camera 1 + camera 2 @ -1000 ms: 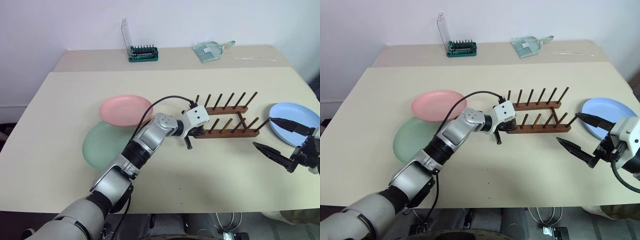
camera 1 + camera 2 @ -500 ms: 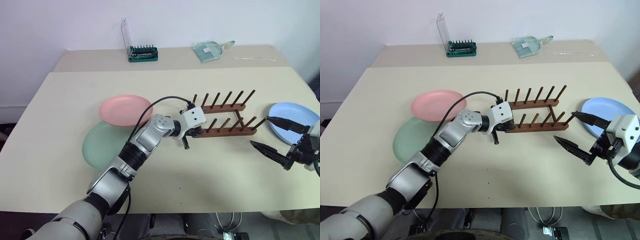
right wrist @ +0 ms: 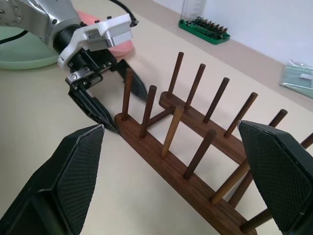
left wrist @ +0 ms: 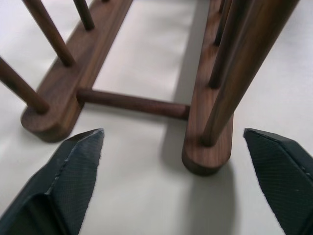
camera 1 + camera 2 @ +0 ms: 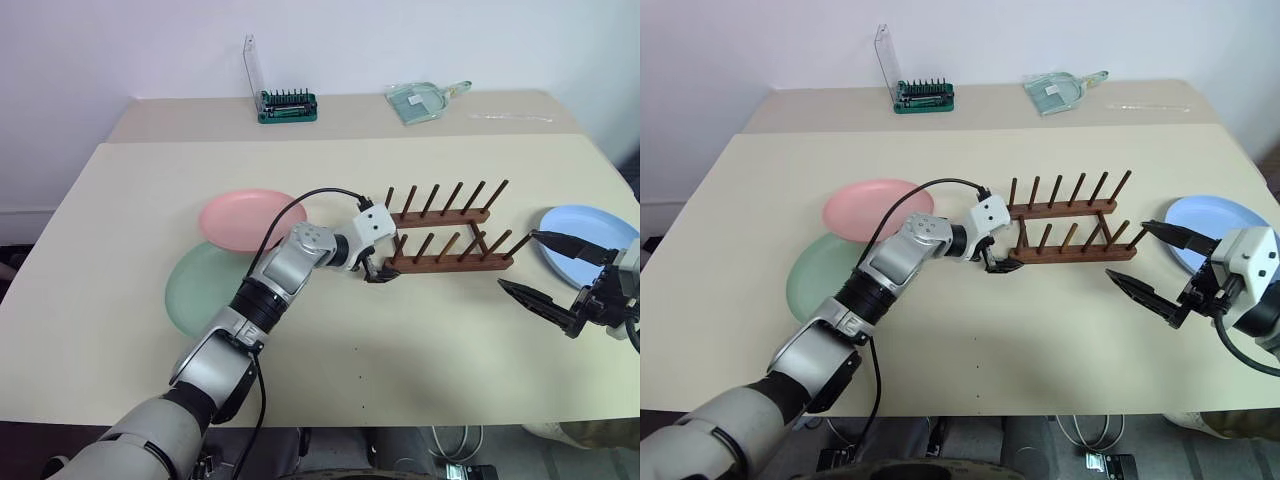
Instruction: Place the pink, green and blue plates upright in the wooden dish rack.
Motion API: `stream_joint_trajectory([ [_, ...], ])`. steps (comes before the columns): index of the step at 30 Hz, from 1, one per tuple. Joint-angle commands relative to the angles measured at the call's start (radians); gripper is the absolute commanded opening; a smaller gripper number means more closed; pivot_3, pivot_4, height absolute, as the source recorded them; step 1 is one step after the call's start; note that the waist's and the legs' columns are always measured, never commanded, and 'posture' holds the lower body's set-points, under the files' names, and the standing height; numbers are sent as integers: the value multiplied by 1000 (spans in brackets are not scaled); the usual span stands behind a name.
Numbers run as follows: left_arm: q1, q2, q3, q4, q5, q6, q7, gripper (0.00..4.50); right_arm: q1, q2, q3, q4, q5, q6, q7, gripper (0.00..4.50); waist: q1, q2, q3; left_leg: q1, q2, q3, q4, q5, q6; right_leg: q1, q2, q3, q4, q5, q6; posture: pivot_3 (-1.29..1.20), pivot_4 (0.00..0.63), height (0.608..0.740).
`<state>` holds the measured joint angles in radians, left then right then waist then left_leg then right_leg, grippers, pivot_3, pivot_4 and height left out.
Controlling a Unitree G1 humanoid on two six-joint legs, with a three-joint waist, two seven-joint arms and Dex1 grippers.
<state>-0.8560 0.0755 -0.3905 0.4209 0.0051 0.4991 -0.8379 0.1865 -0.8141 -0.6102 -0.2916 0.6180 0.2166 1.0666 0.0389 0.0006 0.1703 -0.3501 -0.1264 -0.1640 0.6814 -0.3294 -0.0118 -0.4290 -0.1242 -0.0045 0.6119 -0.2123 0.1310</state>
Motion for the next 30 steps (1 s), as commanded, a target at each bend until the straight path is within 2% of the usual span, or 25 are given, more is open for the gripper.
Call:
stream_joint_trajectory([
  [1, -13, 21, 69, -124, -62, 69, -20, 4460, -26, 13, -5, -35, 45, 10, -20, 4500, 1, 1, 0, 0, 0, 0, 0, 0, 0, 0, 0, 0, 0, 0, 0, 0, 150, 740],
  [7, -1, 109, 134, -284, -138, 216, -40, 4460, -64, 15, 34, -23, 45, 16, -28, 4500, 0, 1, -1, 0, 0, 0, 0, 0, 0, 0, 0, 0, 0, 0, 0, 0, 150, 740],
  [12, 7, 185, 164, -343, -163, 251, -35, 4460, -132, 30, 72, -3, 55, 29, -65, 4500, 1, 2, -1, 0, 0, 0, 0, 0, 0, 0, 0, 0, 1, 0, 0, 0, 150, 740],
  [15, -3, 175, 235, -366, -248, 305, -39, 3611, -172, 62, 103, 2, 68, 56, -106, 4500, 1, 2, -1, 0, 0, 0, 0, 0, 0, 0, 0, 0, 0, 0, 0, 0, 150, 740],
  [16, -1, 165, 255, -387, -296, 337, -57, 3205, -174, 73, 108, -4, 77, 68, -117, 3979, 3, 2, -1, 0, 0, 0, 0, 0, 0, 0, 0, 0, 0, 0, 0, 0, 150, 740],
  [18, 19, 169, 255, -448, -370, 390, -104, 2221, -170, 87, 113, -16, 97, 85, -119, 3234, 3, 2, -1, -1, 0, -2, 0, 0, 0, -1, 0, 0, 0, 0, 0, 0, 150, 740],
  [22, 72, 223, 196, -552, -468, 454, -206, 140, -126, 77, 122, -41, 107, 104, -87, 1156, 0, 2, -1, -2, 0, -1, 0, 0, 0, -2, 0, 0, 0, 0, -1, 0, 150, 740],
  [24, 96, 243, 155, -569, -474, 457, -217, 0, -92, 65, 124, -49, 99, 104, -60, 164, 0, 3, -2, -2, 0, -1, 0, 0, 0, -2, 0, 0, 1, 0, -1, 0, 150, 740],
  [26, 110, 241, 128, -572, -482, 460, -214, 0, -67, 50, 135, -42, 50, 75, -43, 64, 0, 2, -2, -1, 0, -1, 0, 0, -1, -2, 0, 1, 1, 1, -1, 0, 150, 740],
  [30, 119, 222, 37, -523, -403, 360, -182, 0, -31, 23, 173, 17, -87, -22, -22, 64, 2, 2, -1, -1, 0, 0, 1, 0, 0, -1, 0, 1, 1, 1, -1, 0, 150, 740],
])
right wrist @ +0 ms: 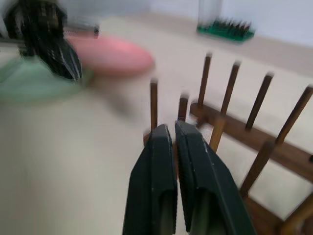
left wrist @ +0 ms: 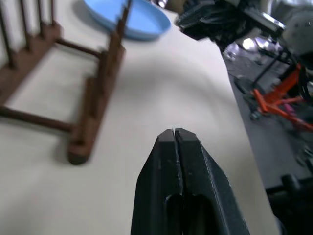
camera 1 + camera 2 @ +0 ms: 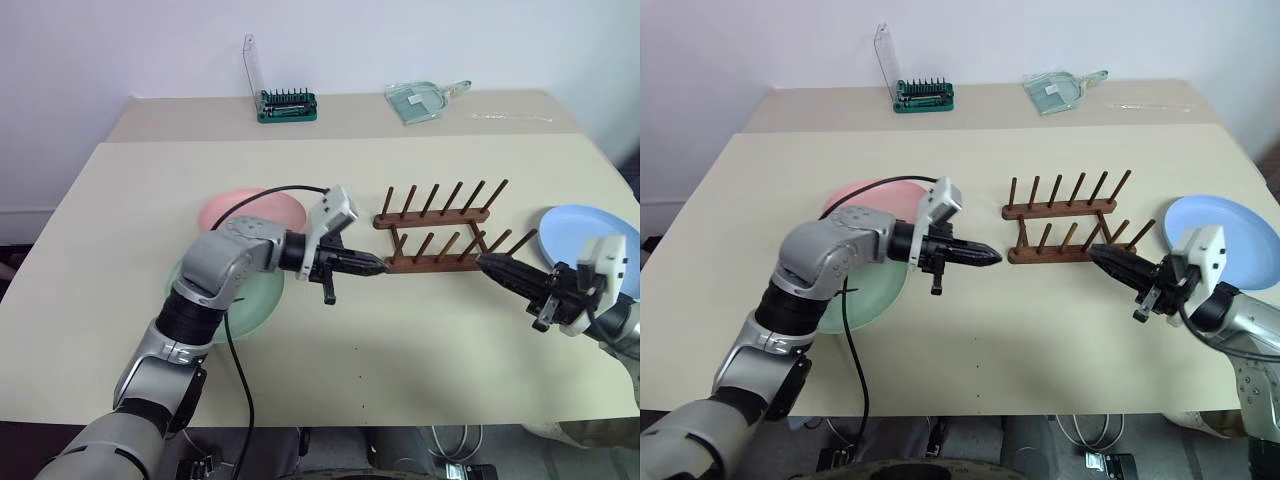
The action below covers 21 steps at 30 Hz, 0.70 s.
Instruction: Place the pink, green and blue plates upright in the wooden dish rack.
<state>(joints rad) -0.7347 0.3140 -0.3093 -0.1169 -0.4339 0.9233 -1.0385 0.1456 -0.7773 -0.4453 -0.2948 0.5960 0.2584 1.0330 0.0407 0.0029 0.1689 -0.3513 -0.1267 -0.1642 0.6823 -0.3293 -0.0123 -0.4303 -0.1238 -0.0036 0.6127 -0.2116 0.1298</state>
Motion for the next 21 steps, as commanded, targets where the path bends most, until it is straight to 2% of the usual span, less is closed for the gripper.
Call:
stream_joint_trajectory([
  [1, -5, -26, -78, 41, 71, -103, 34, 0, 5, -16, 17, 42, -103, -94, -1, 64, 0, 0, 0, 0, 0, 0, 0, 0, 0, 0, 0, 0, 0, 0, 0, 0, 150, 740],
  [5, -14, -100, -162, 155, 168, -206, 100, 0, 26, -51, 68, 121, -242, -205, 12, 64, 1, 0, 0, 0, 0, 1, 0, 0, 0, 0, 0, 0, 0, 0, 0, 0, 150, 740],
  [9, -17, -155, -196, 224, 223, -248, 142, 0, -7, -48, 75, 202, -304, -276, -31, 64, -3, 0, 0, 0, 0, 1, 0, 0, 0, 0, 0, 1, 0, 0, 0, 0, 150, 740],
  [13, -12, -154, -233, 263, 283, -306, 144, 0, -49, -53, 118, 294, -389, -333, -72, 64, -2, 0, 0, 1, 0, 1, 0, 0, 0, 0, 1, 1, 0, 0, 0, 0, 150, 740],
  [21, -45, -201, -203, 389, 347, -370, 216, 0, -168, -30, 215, 471, -498, -432, -156, 64, -1, 0, 0, 1, 0, 1, 0, 0, 0, 0, 1, 1, 0, 0, 0, 0, 150, 740],
])
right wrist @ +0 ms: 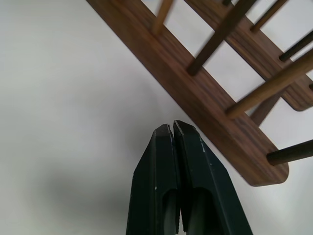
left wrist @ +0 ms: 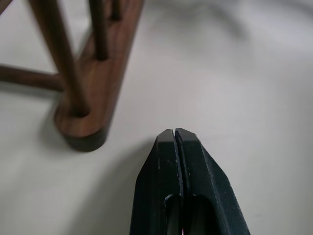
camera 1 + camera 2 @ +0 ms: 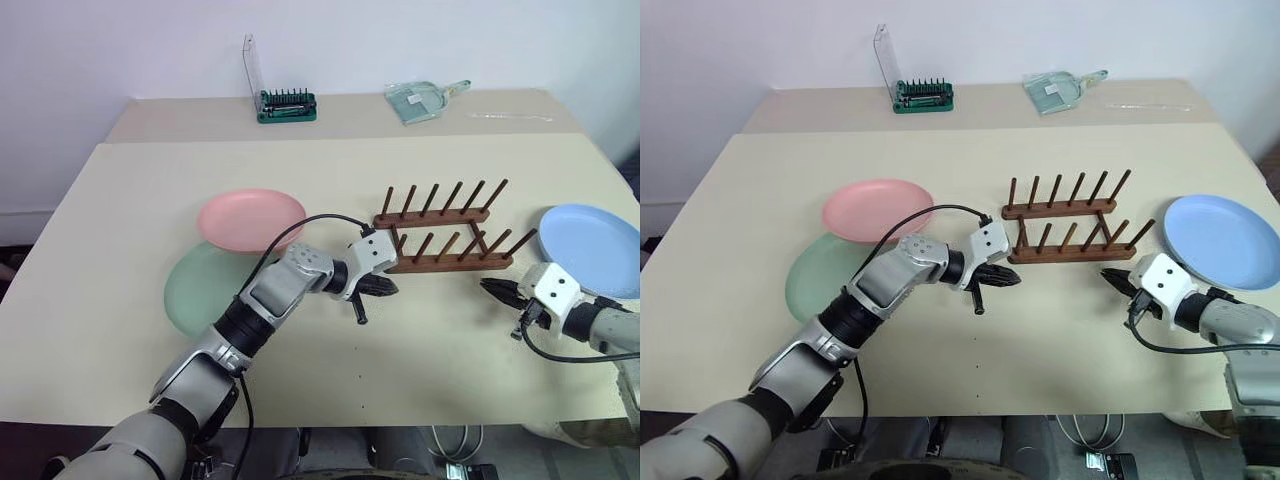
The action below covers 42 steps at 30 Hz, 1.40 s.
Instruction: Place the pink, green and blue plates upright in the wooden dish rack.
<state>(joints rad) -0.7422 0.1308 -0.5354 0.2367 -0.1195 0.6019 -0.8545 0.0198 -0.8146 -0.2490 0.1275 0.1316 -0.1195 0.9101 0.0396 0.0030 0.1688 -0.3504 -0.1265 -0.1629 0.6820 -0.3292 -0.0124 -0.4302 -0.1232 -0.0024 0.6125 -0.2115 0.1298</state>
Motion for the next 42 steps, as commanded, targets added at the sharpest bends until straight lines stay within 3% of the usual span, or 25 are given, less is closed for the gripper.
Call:
stream_joint_trajectory([
  [1, -49, -30, 36, 62, 38, -63, 49, 0, -63, 12, 38, 78, -52, -72, -46, 64, 0, 0, 0, 0, 0, 0, 0, 0, 0, 0, 0, 0, 0, 0, 0, 0, 150, 740],
  [14, -151, -112, 101, 317, 102, -227, 111, 0, -286, 31, 181, 389, -175, -256, -136, 64, -3, 0, 0, 1, 0, 1, 0, 0, 0, 0, 0, 0, 0, 0, 0, 0, 150, 740],
  [30, -330, -142, 230, 683, 133, -424, 151, 0, -587, 87, 293, 743, -279, -420, -239, 64, -28, 0, 0, 0, 0, 1, 0, 0, 0, 0, 1, 1, 0, 1, 0, 0, 150, 740],
  [42, -384, -162, 275, 807, 156, -494, 180, 0, -676, 118, 317, 874, -308, -482, -289, 64, -33, 0, 0, 0, 0, 1, -1, 0, 0, -1, 1, 1, 0, 1, 1, 0, 150, 740],
])
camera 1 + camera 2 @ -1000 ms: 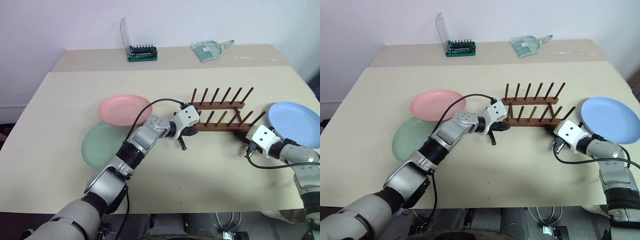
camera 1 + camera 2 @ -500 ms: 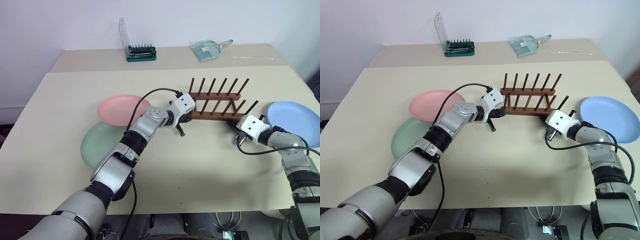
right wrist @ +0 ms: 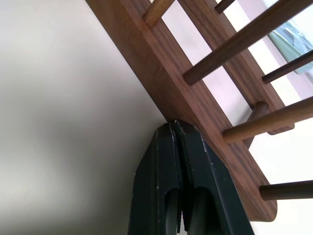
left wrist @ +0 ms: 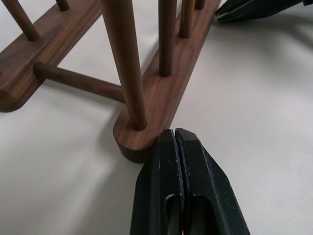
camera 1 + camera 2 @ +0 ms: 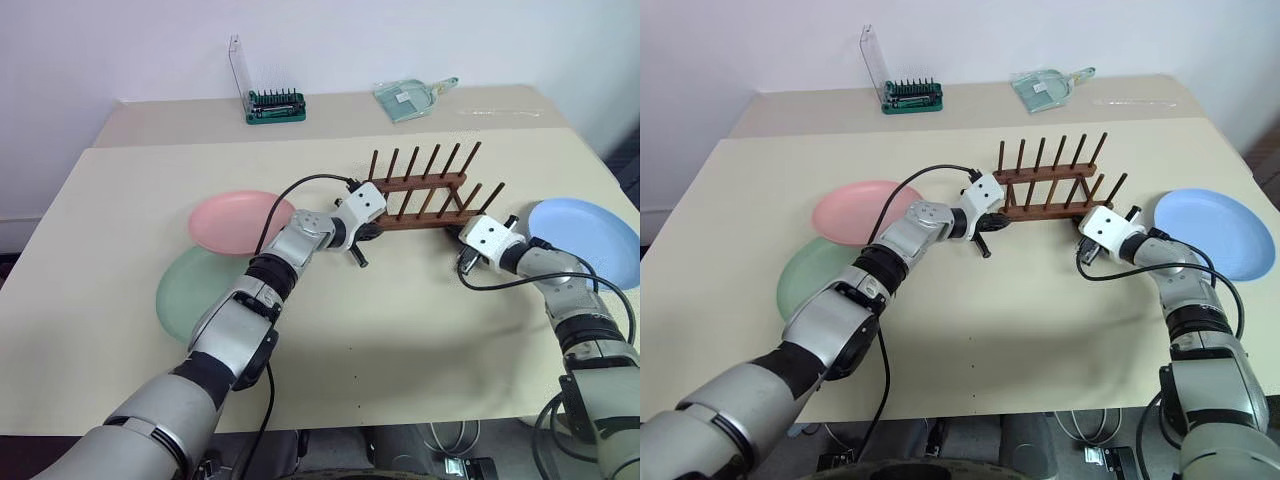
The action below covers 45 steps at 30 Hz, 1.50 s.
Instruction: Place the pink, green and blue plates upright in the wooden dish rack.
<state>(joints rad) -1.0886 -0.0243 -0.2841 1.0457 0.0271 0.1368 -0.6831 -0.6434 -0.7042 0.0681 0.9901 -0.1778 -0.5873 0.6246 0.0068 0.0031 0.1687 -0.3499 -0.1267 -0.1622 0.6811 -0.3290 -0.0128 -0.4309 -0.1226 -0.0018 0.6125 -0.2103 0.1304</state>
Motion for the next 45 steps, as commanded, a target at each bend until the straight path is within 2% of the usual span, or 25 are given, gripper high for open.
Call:
stream_joint_trajectory([
  [1, -41, -9, 29, 3, 11, -33, 14, 0, -13, 8, 1, 12, 3, -16, -4, 64, -1, 0, 0, 0, 0, 0, 0, 0, 0, 0, 0, 0, 0, 0, 0, 0, 150, 740],
  [11, -66, -13, 66, 50, 28, -61, 70, 0, -6, 3, 0, -14, 11, -25, 8, 64, -2, 0, 0, 0, 0, 0, 0, 0, 0, 0, 0, 0, 0, 0, 0, 0, 150, 740],
  [21, -49, -18, 84, -1, 11, -31, -6, 0, -20, 10, -12, -7, 14, 0, -22, 64, -3, 0, 0, 0, 0, 0, 0, 0, 0, -1, 0, 0, 0, 0, 0, 0, 150, 740],
  [23, -48, -16, 95, -18, 6, -19, -16, 0, -9, 5, -11, -26, 28, 4, 12, 64, -3, 0, 0, -1, 0, 0, 0, 0, 0, -1, 0, 0, 0, 0, 0, 0, 150, 740],
  [28, 11, 19, 137, -219, -89, 110, -163, 0, 102, -24, -78, -255, 207, 89, 191, 64, -2, 0, 0, -4, 0, 0, 1, 0, 0, -4, 0, 0, 0, 0, 0, 0, 150, 740],
  [31, 70, 54, 145, -404, -153, 221, -234, 0, 194, -53, -150, -472, 369, 248, 290, 64, -3, 1, 0, -6, 0, 0, 1, 0, 0, -5, 0, 0, 1, 1, 0, 0, 150, 740],
  [33, 119, 93, 154, -572, -218, 310, -291, 535, 259, -76, -222, -653, 518, 412, 329, 0, -2, 1, 0, -6, 0, -1, 1, 0, 0, -6, 0, 0, 1, 2, 0, 0, 150, 740],
  [35, 147, 137, 171, -709, -284, 417, -327, 1284, 305, -88, -298, -813, 709, 620, 357, 539, -3, 1, 0, -6, 1, -1, 1, 0, 0, -6, 0, 0, 1, 2, -1, 0, 150, 740],
  [36, 155, 156, 182, -758, -304, 430, -332, 1841, 325, -92, -326, -878, 759, 668, 358, 896, -2, 1, 0, -6, 1, -1, 1, 0, 0, -6, 0, 0, 1, 2, -1, 0, 150, 740],
  [38, 160, 207, 198, -828, -345, 481, -353, 2816, 360, -99, -371, -988, 843, 769, 349, 1809, 0, 1, 0, -6, 2, -1, 1, 0, 0, -6, 1, 0, 1, 2, -2, 0, 150, 740],
  [41, 131, 292, 229, -825, -351, 451, -367, 4312, 396, -120, -420, -1083, 940, 902, 354, 3299, 6, 1, -1, -5, 2, -1, 1, 0, 0, -5, 1, 0, 1, 3, -2, 0, 150, 740],
  [42, 111, 316, 248, -803, -356, 445, -362, 4500, 402, -128, -432, -1101, 963, 931, 364, 3737, 6, 1, 0, -5, 2, -1, 1, 0, 0, -5, 1, 0, 1, 3, -2, 0, 150, 740],
  [43, 92, 337, 264, -780, -359, 428, -359, 4500, 404, -133, -441, -1113, 979, 951, 372, 4235, 7, 1, 0, -5, 2, -1, 2, 0, 0, -5, 1, 0, 1, 3, -2, 0, 150, 740],
  [44, 71, 361, 278, -758, -363, 419, -362, 4500, 401, -136, -454, -1127, 1021, 988, 386, 4438, 7, 1, 0, -5, 1, -1, 2, 0, 0, -5, 1, 0, 1, 3, -2, 0, 150, 740],
  [45, 53, 387, 290, -733, -355, 403, -358, 4500, 401, -139, -463, -1146, 1057, 1018, 400, 4438, 8, 1, 0, -5, 1, 0, 2, 0, 0, -5, 1, 0, 1, 3, -2, 0, 150, 740],
])
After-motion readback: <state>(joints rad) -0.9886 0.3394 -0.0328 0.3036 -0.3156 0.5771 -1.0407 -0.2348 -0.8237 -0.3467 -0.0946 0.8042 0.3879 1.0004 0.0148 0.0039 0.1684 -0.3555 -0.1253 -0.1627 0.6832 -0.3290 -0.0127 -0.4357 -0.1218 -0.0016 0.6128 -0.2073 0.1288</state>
